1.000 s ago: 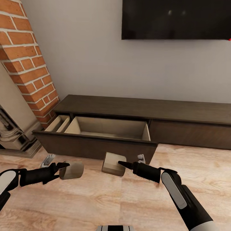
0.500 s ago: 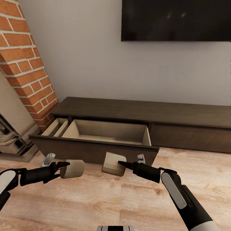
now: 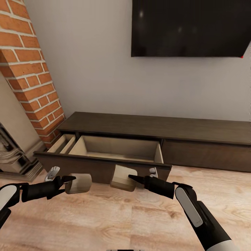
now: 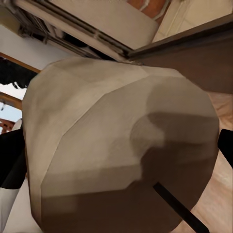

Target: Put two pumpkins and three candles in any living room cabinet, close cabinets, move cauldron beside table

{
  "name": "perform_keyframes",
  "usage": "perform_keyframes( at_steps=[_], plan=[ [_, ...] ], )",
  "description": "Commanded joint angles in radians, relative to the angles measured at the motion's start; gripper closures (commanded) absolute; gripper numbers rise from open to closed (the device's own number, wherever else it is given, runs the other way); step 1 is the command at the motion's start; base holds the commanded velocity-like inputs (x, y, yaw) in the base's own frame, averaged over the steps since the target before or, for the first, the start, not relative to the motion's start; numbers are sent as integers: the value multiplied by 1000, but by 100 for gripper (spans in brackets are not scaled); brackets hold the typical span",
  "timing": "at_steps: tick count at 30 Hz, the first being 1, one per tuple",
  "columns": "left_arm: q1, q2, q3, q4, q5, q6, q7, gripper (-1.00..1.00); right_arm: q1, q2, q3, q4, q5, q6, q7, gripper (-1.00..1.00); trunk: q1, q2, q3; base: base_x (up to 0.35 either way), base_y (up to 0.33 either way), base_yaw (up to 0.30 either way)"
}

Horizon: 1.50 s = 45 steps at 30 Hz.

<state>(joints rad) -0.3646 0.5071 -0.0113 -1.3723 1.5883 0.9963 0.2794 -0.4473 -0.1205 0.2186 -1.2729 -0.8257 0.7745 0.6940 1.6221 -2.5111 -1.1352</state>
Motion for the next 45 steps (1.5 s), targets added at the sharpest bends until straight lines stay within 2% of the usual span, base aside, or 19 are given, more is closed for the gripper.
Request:
perform_keyframes(
  at_steps=[1, 32, 39, 42, 45],
  plan=[
    [0, 1, -1, -1, 9, 1, 7, 100, -1, -1, 1, 0, -4, 5, -2, 100, -1, 0, 3, 0, 0, 0],
    [0, -1, 1, -1, 9, 1, 7, 100, -1, -4, 0, 1, -6, 5, -5, 100, -15, 7, 123, 0, 0, 0],
    [-1, -2, -4, -7, 9, 1, 7, 100, -1, -4, -1, -16, -2, 8, -24, 100, -18, 9, 150, 0, 0, 0],
    [-5, -2, -1, -136, 9, 1, 15, 100, -1, -6, 0, -84, 2, 31, -48, 100, -19, 9, 162, 0, 0, 0],
    [-6, -1, -4, -203, 9, 1, 19, 100, -1, -7, 0, -160, 3, 103, -123, 100, -20, 10, 173, 0, 0, 0]
  ],
)
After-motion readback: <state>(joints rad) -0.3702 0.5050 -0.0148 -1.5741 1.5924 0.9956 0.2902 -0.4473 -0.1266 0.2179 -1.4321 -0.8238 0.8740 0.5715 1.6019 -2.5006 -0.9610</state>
